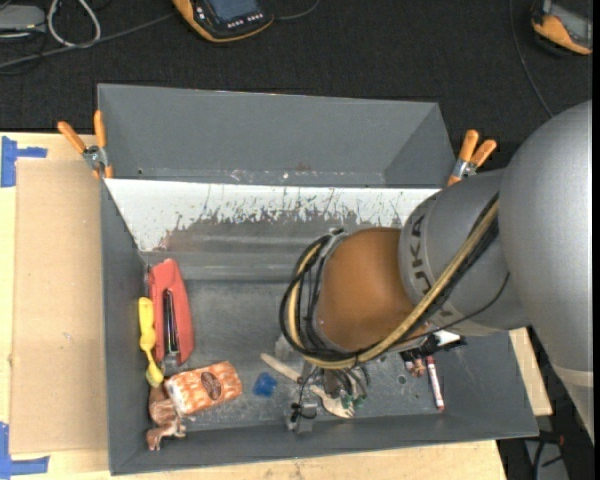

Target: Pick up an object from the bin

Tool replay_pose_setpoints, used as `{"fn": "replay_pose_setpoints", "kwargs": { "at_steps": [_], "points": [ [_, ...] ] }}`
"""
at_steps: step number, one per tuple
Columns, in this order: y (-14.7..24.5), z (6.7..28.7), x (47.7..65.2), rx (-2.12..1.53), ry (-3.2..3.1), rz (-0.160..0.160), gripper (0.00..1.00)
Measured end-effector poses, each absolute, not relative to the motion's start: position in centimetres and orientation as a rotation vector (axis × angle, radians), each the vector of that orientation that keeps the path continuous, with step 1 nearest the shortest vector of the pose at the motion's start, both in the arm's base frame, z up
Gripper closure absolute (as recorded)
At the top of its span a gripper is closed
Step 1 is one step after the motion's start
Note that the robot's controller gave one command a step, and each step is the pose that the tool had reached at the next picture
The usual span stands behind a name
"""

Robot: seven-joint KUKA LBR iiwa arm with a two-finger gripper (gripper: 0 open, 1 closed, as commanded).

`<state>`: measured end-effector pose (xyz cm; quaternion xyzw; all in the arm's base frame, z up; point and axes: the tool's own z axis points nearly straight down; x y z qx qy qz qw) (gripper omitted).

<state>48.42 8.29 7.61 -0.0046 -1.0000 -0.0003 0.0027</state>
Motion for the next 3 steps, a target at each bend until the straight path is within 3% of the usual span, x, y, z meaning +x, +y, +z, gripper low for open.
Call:
{"fn": "replay_pose_setpoints", "kwargs": {
  "at_steps": [1,2,3],
  "points": [
    [5.38,6.91,47.07,-0.122,-3.132,0.008,1.0],
    [5.42,7.16,47.6,-0.128,-3.152,0.003,0.0],
    [5.41,7.16,47.59,-0.129,-3.152,0.003,0.0]
  ]
}}
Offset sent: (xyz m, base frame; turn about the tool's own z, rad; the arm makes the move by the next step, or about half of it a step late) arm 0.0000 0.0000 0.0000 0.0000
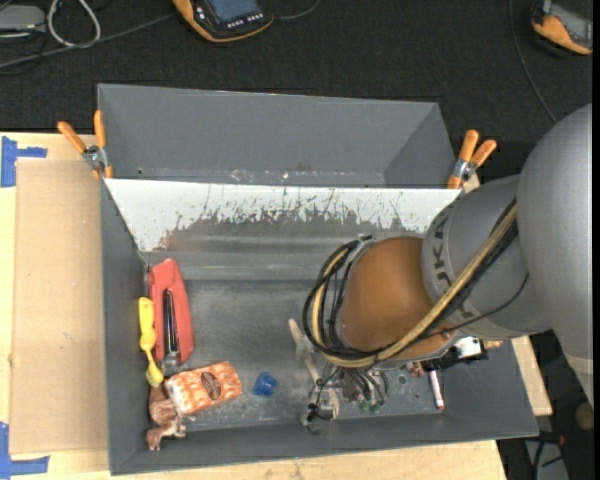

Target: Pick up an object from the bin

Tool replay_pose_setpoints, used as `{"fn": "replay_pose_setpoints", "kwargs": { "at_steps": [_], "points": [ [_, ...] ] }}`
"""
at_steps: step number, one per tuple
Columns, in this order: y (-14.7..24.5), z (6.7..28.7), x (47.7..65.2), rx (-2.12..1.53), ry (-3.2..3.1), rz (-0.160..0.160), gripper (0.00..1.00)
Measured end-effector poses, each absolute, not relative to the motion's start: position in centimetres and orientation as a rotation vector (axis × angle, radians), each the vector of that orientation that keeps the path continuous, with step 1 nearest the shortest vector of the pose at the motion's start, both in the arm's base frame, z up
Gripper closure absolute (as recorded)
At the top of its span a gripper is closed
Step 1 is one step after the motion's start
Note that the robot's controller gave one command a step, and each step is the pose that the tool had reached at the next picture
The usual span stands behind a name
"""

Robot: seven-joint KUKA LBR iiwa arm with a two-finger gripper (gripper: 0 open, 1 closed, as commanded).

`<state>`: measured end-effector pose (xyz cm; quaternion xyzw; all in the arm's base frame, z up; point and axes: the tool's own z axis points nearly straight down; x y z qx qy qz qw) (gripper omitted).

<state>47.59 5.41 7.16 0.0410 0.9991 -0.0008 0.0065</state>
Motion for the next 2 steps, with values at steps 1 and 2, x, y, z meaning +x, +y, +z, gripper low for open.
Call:
{"fn": "replay_pose_setpoints", "kwargs": {
  "at_steps": [1,2],
  "points": [
    [6.9,7.5,47.6,0.09,3.128,-0.01,0.0],
    [11.6,8.3,47.2,-0.035,3.118,0.001,0.0]
  ]
}}
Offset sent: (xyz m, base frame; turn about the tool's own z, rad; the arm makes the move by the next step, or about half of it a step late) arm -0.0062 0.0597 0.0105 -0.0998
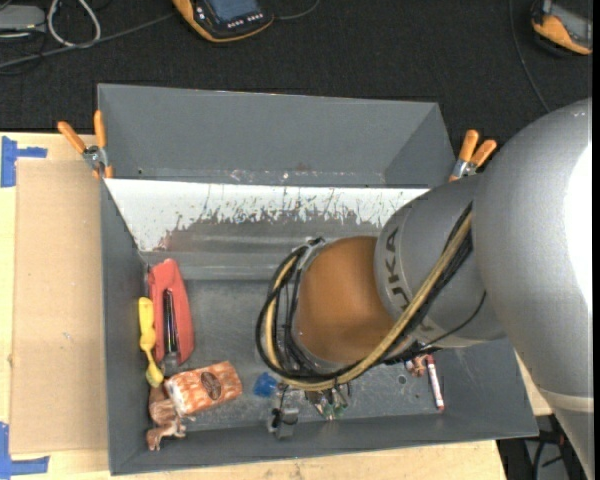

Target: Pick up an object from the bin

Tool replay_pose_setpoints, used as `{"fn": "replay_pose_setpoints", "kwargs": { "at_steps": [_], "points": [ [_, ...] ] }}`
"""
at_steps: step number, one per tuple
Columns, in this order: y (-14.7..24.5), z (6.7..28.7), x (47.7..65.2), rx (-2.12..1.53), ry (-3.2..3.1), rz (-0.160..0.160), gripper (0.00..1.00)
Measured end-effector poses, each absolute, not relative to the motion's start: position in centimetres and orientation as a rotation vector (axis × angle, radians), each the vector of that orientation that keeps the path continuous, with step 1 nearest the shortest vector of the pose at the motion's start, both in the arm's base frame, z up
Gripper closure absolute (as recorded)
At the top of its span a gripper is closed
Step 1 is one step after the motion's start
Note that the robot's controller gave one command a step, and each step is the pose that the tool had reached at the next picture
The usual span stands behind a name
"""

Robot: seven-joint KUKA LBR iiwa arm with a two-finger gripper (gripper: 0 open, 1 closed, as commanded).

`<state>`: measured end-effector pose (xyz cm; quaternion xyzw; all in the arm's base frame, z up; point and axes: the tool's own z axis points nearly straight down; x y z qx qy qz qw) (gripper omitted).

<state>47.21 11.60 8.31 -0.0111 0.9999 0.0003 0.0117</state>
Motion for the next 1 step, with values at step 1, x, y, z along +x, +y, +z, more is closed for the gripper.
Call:
{"fn": "replay_pose_setpoints", "kwargs": {
  "at_steps": [1],
  "points": [
    [3.44,15.45,47.97,-0.018,3.13,-0.003,0.0]
  ]
}}
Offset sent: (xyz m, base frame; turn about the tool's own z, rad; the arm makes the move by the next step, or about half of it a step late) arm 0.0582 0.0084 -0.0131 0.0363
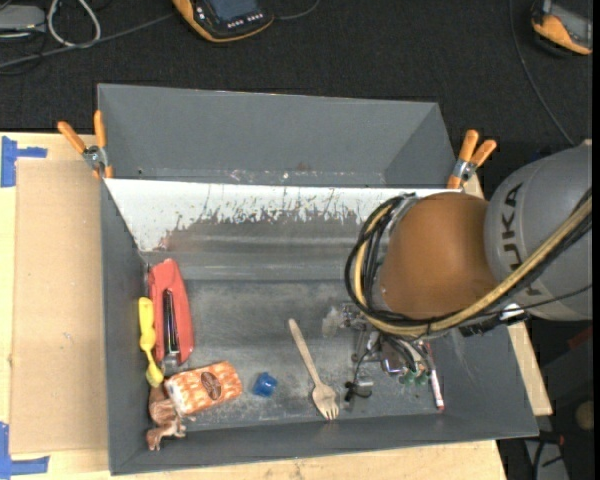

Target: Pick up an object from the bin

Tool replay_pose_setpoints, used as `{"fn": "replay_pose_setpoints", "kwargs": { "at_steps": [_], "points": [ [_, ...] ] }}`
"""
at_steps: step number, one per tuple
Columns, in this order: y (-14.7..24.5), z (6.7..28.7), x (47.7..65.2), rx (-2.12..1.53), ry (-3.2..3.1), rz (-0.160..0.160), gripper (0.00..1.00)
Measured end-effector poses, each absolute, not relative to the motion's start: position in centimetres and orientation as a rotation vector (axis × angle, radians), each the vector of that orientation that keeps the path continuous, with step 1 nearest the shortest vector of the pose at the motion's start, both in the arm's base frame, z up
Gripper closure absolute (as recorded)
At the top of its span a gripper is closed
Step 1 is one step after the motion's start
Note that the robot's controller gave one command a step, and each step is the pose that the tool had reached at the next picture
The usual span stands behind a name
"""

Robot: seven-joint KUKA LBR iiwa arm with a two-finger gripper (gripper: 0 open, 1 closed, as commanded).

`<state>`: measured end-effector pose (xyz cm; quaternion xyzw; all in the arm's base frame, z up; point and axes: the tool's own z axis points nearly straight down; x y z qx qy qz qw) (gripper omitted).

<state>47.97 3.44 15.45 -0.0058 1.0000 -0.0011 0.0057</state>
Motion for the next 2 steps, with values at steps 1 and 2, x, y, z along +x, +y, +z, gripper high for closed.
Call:
{"fn": "replay_pose_setpoints", "kwargs": {
  "at_steps": [1,2],
  "points": [
    [7.8,11.4,51.3,0.019,3.122,0.0,0.0],
    [10.7,8.7,50.8,-0.006,3.13,0.001,0.0]
  ]
}}
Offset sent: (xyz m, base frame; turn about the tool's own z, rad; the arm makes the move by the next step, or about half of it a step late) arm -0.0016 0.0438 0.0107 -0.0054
